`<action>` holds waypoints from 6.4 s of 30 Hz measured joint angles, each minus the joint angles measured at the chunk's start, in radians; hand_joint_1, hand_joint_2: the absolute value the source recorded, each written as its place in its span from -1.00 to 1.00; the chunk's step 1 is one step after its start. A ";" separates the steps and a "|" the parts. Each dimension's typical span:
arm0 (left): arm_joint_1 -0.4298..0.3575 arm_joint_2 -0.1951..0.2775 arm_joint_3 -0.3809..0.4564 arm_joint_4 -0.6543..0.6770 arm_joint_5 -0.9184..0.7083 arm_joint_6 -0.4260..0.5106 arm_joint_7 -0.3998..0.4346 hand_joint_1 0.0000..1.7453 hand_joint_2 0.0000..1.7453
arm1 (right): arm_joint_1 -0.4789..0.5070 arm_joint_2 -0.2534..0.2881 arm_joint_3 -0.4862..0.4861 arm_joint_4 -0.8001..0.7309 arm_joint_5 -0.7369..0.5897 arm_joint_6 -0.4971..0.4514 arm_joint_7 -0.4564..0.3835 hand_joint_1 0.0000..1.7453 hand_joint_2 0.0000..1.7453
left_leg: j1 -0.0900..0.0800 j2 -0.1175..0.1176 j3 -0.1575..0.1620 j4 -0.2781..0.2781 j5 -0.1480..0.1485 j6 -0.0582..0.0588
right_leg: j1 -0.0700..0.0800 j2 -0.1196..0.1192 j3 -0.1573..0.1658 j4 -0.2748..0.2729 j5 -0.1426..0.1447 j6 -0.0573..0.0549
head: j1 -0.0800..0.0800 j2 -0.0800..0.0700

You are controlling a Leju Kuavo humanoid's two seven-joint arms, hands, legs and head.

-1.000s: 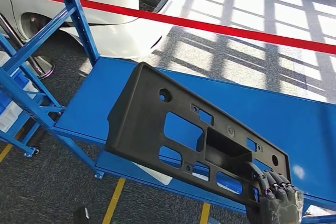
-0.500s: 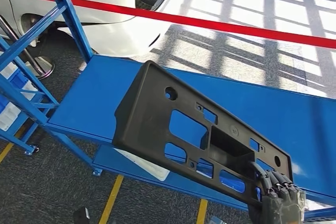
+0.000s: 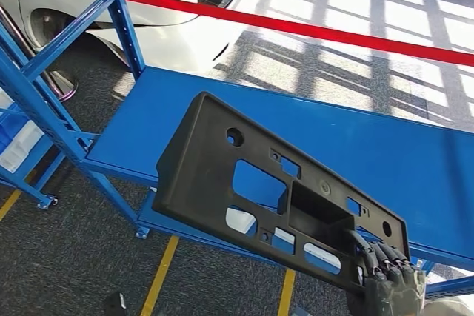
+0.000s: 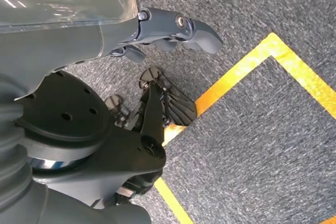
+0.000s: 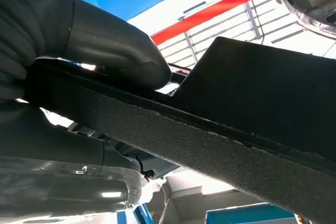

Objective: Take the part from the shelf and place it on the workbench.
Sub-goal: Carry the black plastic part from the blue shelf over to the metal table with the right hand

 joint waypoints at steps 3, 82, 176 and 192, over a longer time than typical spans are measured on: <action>0.000 -0.002 0.000 0.000 0.000 0.000 0.000 -1.00 1.00 | -0.002 0.000 0.000 -0.001 0.000 0.000 0.001 1.00 1.00 | 0.002 0.000 -0.009 0.000 0.014 -0.014 | 0.011 0.003 0.073 -0.136 0.021 -0.021 | -0.001 0.000; -0.003 0.000 0.000 0.000 -0.001 -0.001 -0.001 -1.00 1.00 | 0.005 0.029 -0.043 -0.005 -0.067 -0.003 -0.035 1.00 1.00 | 0.009 0.000 0.100 -0.015 -0.077 -0.016 | 0.011 -0.011 -0.100 -0.072 0.122 -0.019 | -0.002 0.000; -0.015 -0.004 0.004 0.000 -0.001 0.022 0.011 -1.00 1.00 | 0.030 0.146 -0.201 -0.008 -0.314 -0.005 -0.214 1.00 1.00 | 0.022 -0.015 0.013 0.022 -0.028 -0.009 | 0.002 0.030 -0.090 0.000 0.035 -0.003 | 0.003 0.000; -0.014 -0.002 0.004 0.000 -0.001 0.027 0.011 -1.00 1.00 | 0.044 0.155 -0.213 -0.024 -0.324 -0.006 -0.228 1.00 1.00 | 0.019 0.018 -0.025 0.129 -0.116 -0.046 | 0.002 -0.004 -0.041 -0.101 0.094 -0.046 | 0.001 0.000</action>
